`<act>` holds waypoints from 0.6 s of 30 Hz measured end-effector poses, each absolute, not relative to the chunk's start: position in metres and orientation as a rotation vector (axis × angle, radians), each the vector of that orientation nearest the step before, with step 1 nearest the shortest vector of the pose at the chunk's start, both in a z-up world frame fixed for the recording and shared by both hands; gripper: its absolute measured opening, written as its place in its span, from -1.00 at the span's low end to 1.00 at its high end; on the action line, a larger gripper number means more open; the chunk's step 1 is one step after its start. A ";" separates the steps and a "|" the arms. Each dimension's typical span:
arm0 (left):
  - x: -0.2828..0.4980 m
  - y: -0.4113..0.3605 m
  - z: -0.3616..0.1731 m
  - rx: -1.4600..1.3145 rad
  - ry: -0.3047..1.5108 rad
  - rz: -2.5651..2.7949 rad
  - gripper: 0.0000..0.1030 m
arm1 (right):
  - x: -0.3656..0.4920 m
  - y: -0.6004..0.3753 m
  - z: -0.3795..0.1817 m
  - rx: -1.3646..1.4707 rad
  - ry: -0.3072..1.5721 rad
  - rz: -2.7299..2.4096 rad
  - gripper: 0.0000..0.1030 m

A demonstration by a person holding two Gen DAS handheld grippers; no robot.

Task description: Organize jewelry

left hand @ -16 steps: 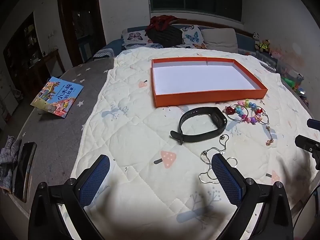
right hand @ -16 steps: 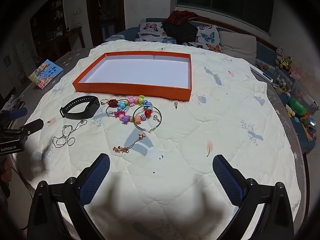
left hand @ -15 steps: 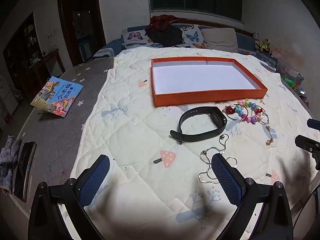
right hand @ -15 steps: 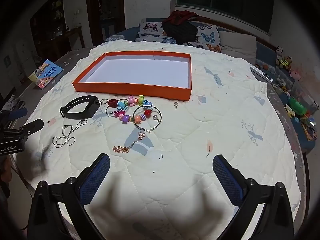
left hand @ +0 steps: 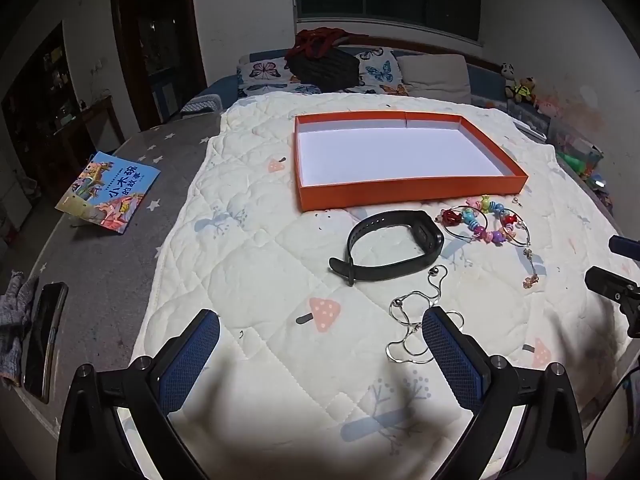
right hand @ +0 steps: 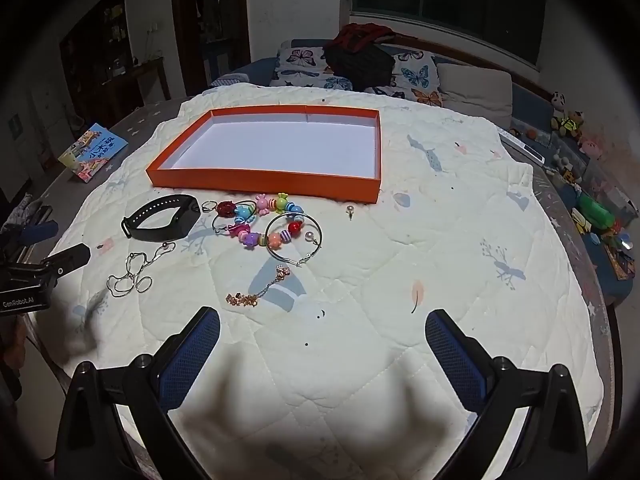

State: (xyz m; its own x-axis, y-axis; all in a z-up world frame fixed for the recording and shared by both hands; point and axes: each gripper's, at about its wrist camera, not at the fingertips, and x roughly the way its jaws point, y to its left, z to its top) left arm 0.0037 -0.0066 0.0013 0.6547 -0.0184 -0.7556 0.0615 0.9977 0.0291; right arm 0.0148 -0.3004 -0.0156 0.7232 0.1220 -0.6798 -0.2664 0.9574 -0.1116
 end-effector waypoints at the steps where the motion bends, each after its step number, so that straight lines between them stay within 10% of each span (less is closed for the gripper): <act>1: -0.003 -0.006 0.002 0.056 0.846 -0.047 1.00 | 0.015 -0.299 -0.015 -0.210 0.731 0.215 1.00; 18: -0.003 -0.008 0.001 0.092 0.840 -0.040 1.00 | 0.015 -0.293 -0.017 -0.218 0.733 0.231 1.00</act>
